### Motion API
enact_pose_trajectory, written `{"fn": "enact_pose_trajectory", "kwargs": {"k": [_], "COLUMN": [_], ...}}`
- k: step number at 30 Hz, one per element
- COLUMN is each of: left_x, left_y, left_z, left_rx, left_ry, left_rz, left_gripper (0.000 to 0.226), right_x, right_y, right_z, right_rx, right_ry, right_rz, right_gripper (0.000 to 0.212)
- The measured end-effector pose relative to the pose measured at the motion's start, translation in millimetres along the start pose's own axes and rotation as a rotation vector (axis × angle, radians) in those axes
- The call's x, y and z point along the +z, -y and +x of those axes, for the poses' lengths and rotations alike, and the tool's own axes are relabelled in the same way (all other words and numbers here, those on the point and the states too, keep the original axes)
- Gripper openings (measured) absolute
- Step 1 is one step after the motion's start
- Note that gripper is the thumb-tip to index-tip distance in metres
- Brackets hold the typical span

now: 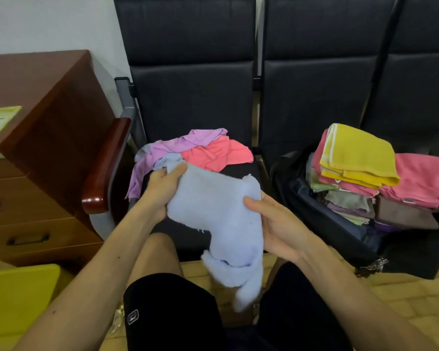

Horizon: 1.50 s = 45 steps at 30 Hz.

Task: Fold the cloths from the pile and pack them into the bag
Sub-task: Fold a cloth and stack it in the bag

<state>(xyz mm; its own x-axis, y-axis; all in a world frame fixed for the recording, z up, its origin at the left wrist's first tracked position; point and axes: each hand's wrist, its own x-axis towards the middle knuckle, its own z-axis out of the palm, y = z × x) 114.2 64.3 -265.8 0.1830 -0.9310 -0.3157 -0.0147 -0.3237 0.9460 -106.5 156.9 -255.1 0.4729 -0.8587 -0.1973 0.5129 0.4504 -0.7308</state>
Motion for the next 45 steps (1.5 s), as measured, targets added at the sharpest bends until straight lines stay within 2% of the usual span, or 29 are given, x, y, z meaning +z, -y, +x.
{"fn": "enact_pose_trajectory", "kwargs": {"k": [3,7,11,13,15,16,18,20,22,24,27,30,32,34,39,42,45], "left_x": [6,7,17,20,19,18,15,11,7,6,5,3,4,4,-5,-10,-15], "left_y": [12,35,53,60,62,61,57,50,42,34,25,19,17,15,4,-6,-14], "left_z": [-16,-29,-41,-45,-48,-50,-51,-46,-42,-39,-36,-31,-31,-32,-33,-36,-39], "left_rx": [-0.228,-0.249,-0.283,-0.281,-0.301,-0.308,-0.23,-0.098,-0.035,0.012,0.03,0.075,0.122,0.176,0.305,0.334,0.367], "left_ry": [0.184,0.356,0.631,0.718,0.741,0.731,0.628,0.421,0.274,0.25,0.224,0.139,0.066,0.07,0.239,0.291,0.311], "left_rz": [-0.357,-0.827,-0.97,-0.983,-0.942,-0.894,-0.685,-0.4,-0.194,-0.04,0.061,0.112,0.099,0.082,0.156,0.153,0.142], "left_gripper": [0.027,0.054,0.084,0.097,0.1,0.095,0.068,0.034,0.019,0.016,0.016,0.043,0.052,0.049,0.014,0.015,0.022], "right_x": [11,16,16,14,10,8,0,-13,-23,-28,-22,-18,-19,-21,-16,-16,-13], "right_y": [6,14,20,21,22,22,18,11,5,6,16,20,23,25,33,35,39], "right_z": [1,2,2,4,6,6,6,6,8,11,15,15,15,15,13,10,5], "right_rx": [-0.012,-0.037,-0.095,-0.116,-0.132,-0.141,-0.123,-0.059,-0.008,-0.031,-0.136,-0.19,-0.211,-0.213,-0.128,0.032,0.126], "right_ry": [-0.068,-0.134,-0.148,-0.134,-0.121,-0.116,-0.137,-0.256,-0.416,-0.553,-0.622,-0.594,-0.574,-0.539,-0.44,-0.378,-0.282], "right_rz": [-0.012,-0.013,0.025,0.044,0.064,0.072,0.048,-0.165,-0.434,-0.559,-0.616,-0.668,-0.732,-0.843,-0.997,-0.854,-0.382], "right_gripper": [0.037,0.041,0.04,0.042,0.044,0.045,0.04,0.033,0.034,0.036,0.033,0.034,0.035,0.028,0.017,0.023,0.017]}}
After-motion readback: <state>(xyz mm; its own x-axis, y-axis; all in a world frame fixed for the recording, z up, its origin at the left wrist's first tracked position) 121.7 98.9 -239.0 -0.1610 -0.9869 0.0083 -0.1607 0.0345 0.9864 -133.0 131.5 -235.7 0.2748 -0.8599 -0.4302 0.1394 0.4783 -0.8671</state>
